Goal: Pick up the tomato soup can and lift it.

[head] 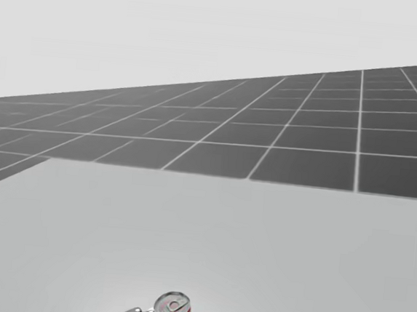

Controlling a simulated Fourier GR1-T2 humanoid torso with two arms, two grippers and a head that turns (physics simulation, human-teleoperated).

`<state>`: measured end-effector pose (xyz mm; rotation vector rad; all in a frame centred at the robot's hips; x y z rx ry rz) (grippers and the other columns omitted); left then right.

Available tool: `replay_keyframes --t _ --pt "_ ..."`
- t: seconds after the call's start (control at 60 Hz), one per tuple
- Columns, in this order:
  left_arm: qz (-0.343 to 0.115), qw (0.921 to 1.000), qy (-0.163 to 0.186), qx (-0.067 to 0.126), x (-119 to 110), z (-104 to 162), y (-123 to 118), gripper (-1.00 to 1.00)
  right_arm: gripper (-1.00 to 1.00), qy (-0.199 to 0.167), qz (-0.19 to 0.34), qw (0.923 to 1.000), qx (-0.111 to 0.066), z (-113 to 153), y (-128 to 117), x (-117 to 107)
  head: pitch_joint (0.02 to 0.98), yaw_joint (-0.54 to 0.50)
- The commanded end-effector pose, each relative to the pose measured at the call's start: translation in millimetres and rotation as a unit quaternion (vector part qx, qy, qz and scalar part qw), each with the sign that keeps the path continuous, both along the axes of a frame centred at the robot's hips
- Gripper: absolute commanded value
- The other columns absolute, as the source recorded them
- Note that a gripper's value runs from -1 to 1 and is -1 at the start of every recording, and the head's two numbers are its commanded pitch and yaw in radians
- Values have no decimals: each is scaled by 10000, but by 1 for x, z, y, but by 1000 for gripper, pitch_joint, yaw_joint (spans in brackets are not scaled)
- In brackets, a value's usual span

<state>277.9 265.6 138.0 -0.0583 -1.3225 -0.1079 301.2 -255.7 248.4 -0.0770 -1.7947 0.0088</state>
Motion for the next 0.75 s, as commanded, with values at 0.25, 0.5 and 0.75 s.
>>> replay_keyframes --t 0.25,0.5,0.75 --pt "-841 9941 -592 352 0 77 -17 1000 -1000 0 -4 10000 25 0 -3 2 395 415" --pt "-957 9855 -1187 740 -3 138 -22 1000 -1000 -10 8 10000 42 0 -4 2 387 412" --pt "-960 9746 -1726 1052 -5 188 -23 1000 -1000 -22 -79 9999 79 0 -4 3 374 402"
